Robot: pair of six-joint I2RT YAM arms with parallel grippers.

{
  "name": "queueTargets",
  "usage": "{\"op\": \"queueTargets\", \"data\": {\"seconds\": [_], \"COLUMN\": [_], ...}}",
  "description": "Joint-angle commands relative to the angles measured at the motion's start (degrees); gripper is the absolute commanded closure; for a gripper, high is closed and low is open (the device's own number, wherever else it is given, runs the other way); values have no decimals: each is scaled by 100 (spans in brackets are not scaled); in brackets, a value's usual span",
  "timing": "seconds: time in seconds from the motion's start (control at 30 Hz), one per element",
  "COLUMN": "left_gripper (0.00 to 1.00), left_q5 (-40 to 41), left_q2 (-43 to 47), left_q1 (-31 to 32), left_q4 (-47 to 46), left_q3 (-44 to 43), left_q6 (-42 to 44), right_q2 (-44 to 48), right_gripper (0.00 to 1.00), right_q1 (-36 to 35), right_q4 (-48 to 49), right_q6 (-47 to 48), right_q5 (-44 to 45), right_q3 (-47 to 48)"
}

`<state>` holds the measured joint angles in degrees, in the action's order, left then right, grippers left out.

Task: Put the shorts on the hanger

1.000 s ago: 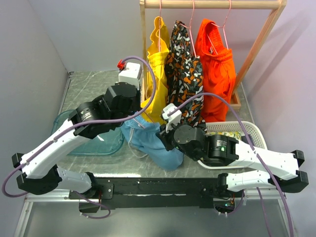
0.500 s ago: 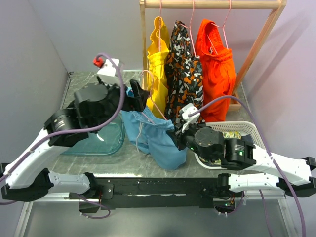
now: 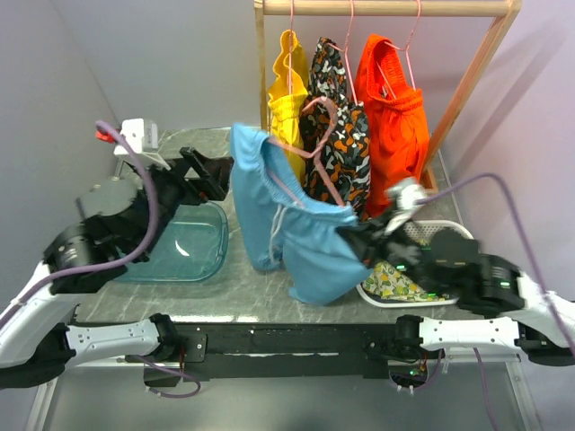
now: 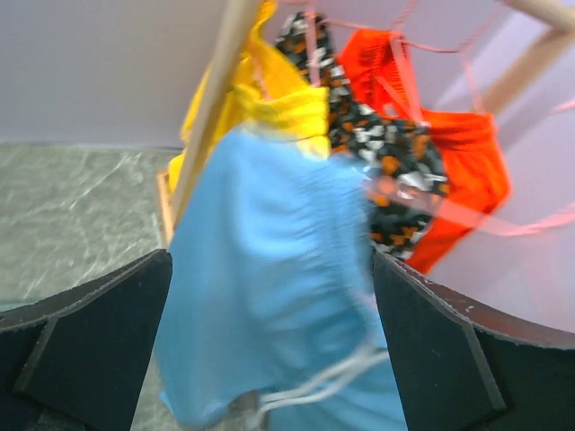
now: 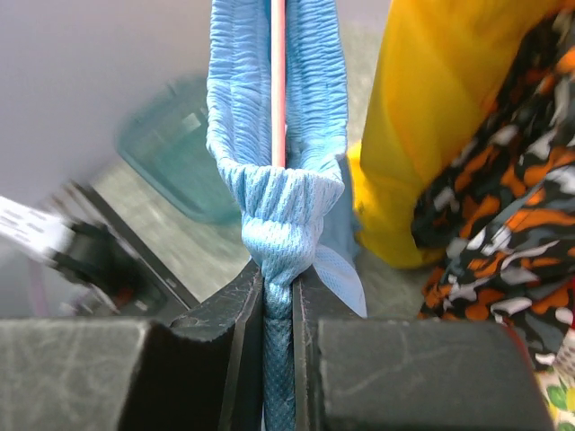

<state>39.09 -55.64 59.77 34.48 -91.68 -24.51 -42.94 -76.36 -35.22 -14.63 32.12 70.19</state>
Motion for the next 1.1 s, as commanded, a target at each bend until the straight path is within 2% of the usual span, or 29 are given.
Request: {"op": "queueTargets", "data": {"seconds": [0.0,0.17,0.4,0.73,1.07], "left_gripper": [1,8,11,14,16], "left_q5": [793,-92,-665,-886,-938], "left_q2": [-149,-369,-571,-756,-756], "left_q1": [-245,-834,-1388,-1442,-1459], "left_q4": [-293,-423,-784,-881,-890], "left_q3": [519,844,1029,1117,1187], "left_q6": [-728,-1108,-1258,-1144,-1091], "right_q2": [540,918,1156,1858,2369], "right_gripper": [100,100,100,100,100], "right_q1": [-19,-19,-11,7,209], "right_q4": [438,463,516,982,1614], "right_q6": [31,66,232,575,883], "right_q5": [101,119,-39,-241,-232], "right_q3": [828,1040,1620,1796,1559]}}
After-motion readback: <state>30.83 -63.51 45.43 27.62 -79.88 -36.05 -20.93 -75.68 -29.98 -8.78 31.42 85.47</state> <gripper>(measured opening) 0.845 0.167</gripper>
